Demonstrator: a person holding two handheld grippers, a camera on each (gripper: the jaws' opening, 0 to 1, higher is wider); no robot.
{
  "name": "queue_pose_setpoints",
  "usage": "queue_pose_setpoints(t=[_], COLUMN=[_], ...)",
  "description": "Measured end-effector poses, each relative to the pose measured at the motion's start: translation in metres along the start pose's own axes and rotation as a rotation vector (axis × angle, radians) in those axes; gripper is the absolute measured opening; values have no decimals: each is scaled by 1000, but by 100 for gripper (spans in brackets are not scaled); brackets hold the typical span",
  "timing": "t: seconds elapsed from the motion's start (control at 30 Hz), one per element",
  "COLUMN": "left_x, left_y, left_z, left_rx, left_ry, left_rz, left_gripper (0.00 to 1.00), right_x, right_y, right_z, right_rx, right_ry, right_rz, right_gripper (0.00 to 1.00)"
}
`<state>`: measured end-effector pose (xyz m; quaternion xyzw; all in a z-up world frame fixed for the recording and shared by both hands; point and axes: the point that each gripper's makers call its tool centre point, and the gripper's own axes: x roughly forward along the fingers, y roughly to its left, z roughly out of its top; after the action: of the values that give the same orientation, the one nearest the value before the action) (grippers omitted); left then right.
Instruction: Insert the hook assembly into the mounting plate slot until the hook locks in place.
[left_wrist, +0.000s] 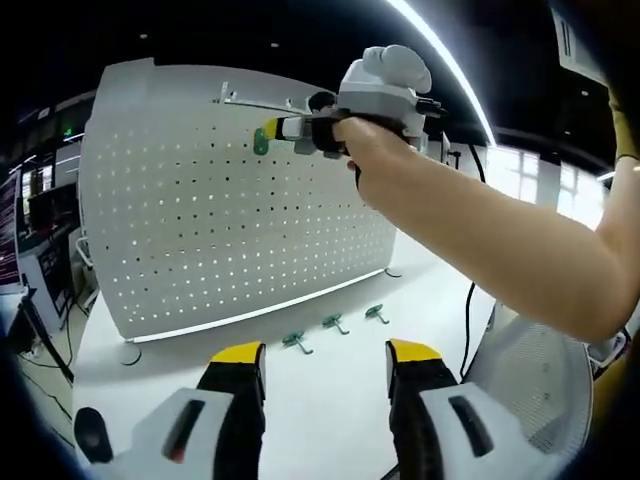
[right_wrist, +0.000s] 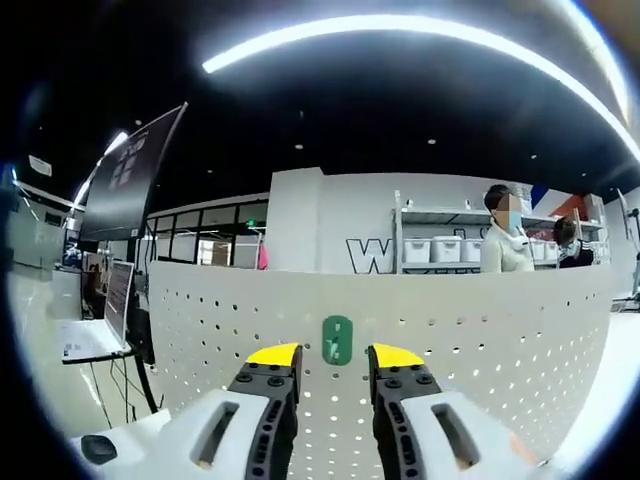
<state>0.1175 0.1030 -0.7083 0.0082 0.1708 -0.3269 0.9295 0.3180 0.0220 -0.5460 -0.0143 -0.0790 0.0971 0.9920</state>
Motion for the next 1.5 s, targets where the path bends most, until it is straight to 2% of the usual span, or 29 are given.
queue_pose_setpoints(t=[0.27,0.67,0.97,1.2,1.5], left_x=[-3,-11,-12,-12,-16], left_y=[1,2,-9,-20,-20], left_z=[4,12,18,22,23], left_rx=[12,25,43,48,39], left_ry=[-5,-24,-30,-37,-57], left_rz=[13,40,42,45,76], left_gripper=[50,49,49,49,48], right_x=[-11,-27,-42,-52,-63], right_y=[-9,-11,-21,-24,-28], right_z=[2,7,9,20,24], right_rx=[16,16,37,22,64], right_ry=[10,24,37,31,45], right_rz=[12,42,51,78,133], right_gripper=[27,28,30,31,34])
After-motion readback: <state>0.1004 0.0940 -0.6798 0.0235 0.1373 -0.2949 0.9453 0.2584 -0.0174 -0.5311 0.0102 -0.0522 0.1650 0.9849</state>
